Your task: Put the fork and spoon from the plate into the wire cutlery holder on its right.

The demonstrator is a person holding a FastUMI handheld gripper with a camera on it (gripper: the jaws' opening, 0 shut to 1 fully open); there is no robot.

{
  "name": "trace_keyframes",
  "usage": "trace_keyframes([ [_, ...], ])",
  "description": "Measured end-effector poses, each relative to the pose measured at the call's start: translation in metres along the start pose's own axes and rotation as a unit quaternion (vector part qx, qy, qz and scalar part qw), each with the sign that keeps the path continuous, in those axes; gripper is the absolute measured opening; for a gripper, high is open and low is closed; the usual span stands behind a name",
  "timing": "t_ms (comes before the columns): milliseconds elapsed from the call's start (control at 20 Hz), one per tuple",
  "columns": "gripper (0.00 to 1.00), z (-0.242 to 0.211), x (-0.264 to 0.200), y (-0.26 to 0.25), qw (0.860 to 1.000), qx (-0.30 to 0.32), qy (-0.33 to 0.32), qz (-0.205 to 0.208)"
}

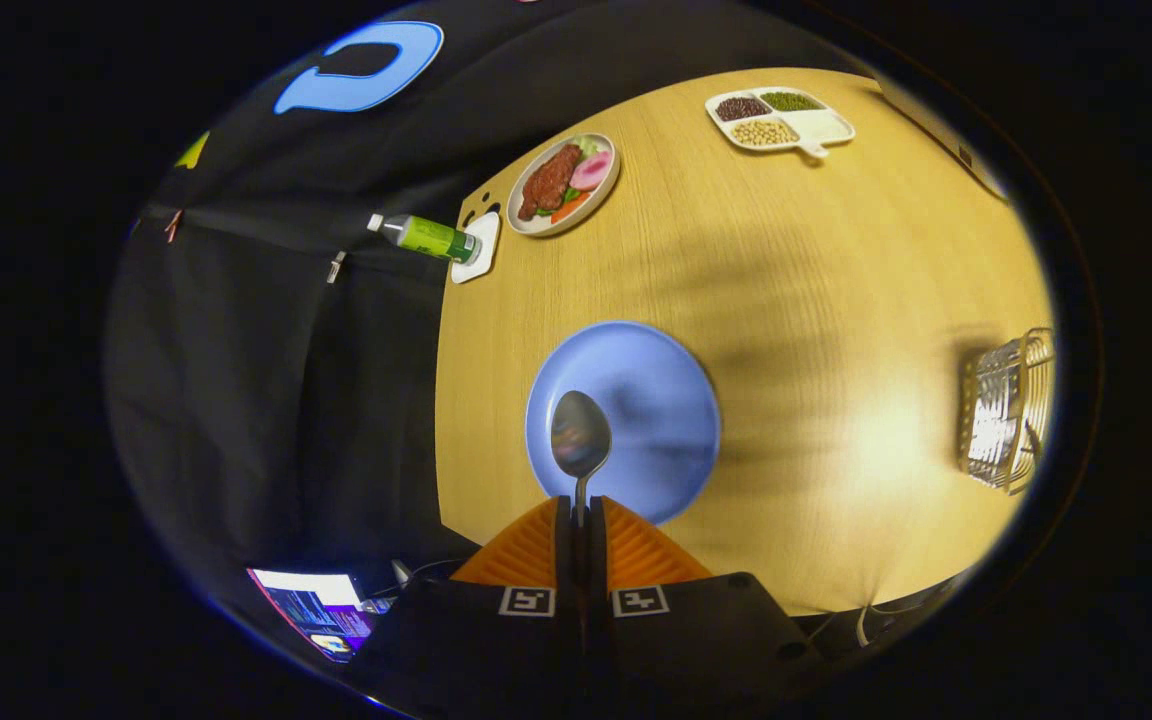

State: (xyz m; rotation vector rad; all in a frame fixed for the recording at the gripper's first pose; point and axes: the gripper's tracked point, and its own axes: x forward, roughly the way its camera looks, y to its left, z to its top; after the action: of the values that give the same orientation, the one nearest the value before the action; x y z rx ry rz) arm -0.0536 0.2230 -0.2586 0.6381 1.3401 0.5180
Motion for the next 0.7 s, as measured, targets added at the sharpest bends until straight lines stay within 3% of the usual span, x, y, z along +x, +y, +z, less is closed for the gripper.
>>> trace_keyframes([
  [400,0.06,0.042,-0.114,-0.073,0.997,-0.025,-0.051,-0.060],
  [700,0.06,0.039,-0.163,-0.139,0.991,-0.016,-0.033,-0.126],
])
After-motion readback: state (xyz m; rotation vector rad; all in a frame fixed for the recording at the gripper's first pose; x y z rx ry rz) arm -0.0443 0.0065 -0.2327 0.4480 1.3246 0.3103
